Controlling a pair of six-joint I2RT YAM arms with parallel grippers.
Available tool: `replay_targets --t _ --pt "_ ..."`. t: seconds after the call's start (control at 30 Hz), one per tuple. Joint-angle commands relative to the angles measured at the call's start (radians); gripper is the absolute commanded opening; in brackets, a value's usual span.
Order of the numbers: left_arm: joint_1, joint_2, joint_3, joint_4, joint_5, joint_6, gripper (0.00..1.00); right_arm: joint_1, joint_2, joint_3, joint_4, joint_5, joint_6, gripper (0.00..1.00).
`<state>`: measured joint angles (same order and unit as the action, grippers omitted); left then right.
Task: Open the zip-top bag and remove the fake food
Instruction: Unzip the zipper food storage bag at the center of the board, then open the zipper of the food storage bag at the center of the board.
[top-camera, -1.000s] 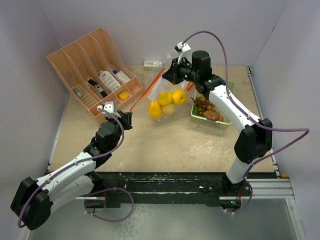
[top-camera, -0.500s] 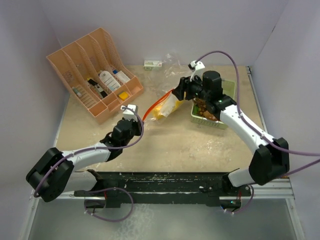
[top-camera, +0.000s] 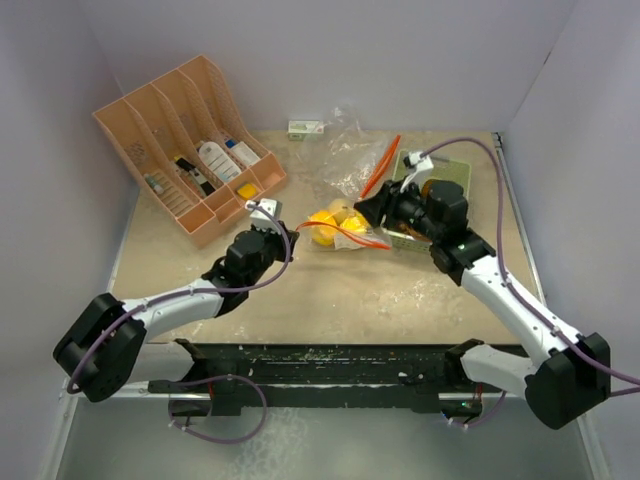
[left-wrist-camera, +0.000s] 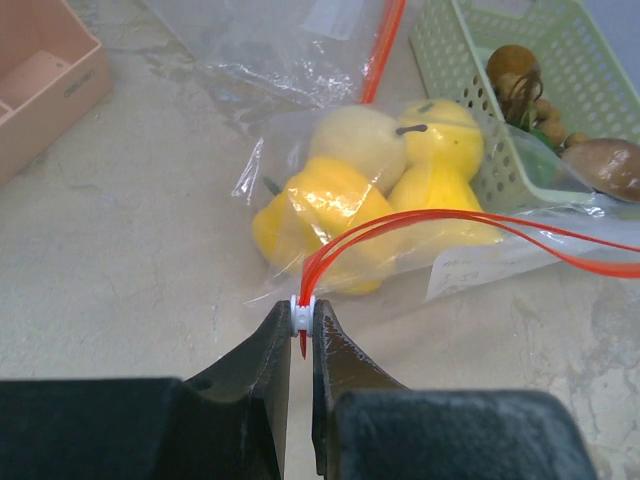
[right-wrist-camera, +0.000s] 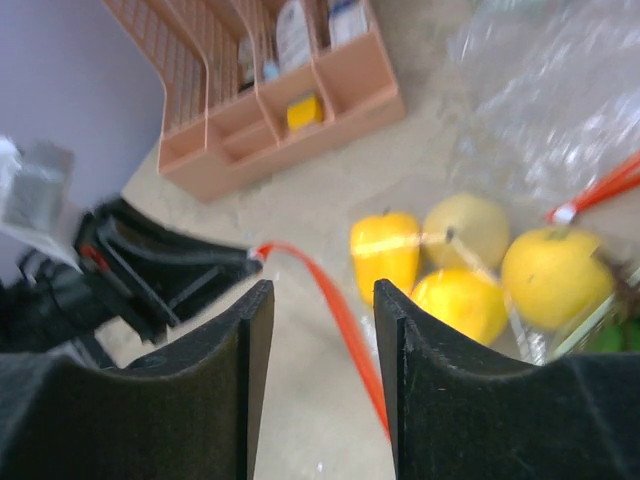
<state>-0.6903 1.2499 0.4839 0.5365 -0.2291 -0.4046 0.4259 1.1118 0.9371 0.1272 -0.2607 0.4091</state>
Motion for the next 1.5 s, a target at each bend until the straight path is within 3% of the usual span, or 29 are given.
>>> replay_targets --t 0.0,0.2,0.47,0.83,1.1,1.2,1.47 --pt "-0.013 0.027 0.071 0.071 0.079 -0.020 0.00 0.040 0.012 -0.163 0.151 -0.062 0.143 0.51" --pt "-0.024 0.062 0.079 0.093 0.122 -0.033 0.00 0.068 0.083 -0.180 0.100 -0.096 0.043 0.58" --pt "-0.025 0.054 0.077 0.086 0.113 -0.031 0.00 0.082 0.094 -0.165 0.029 0.036 -0.023 0.46" --pt "-0.026 0.056 0.092 0.085 0.117 -0.022 0.00 0.082 0.105 -0.129 -0.113 0.215 -0.127 0.51" --pt "-0.026 0.054 0.091 0.079 0.117 -0.018 0.00 0.082 0.119 -0.120 -0.115 0.220 -0.138 0.50" --pt "-0.025 0.049 0.089 0.077 0.119 -0.016 0.00 0.082 0.134 -0.108 -0.125 0.261 -0.143 0.41" --pt "-0.026 0.029 0.069 0.074 0.114 -0.011 0.01 0.082 0.178 -0.051 -0.128 0.331 -0.147 0.02"
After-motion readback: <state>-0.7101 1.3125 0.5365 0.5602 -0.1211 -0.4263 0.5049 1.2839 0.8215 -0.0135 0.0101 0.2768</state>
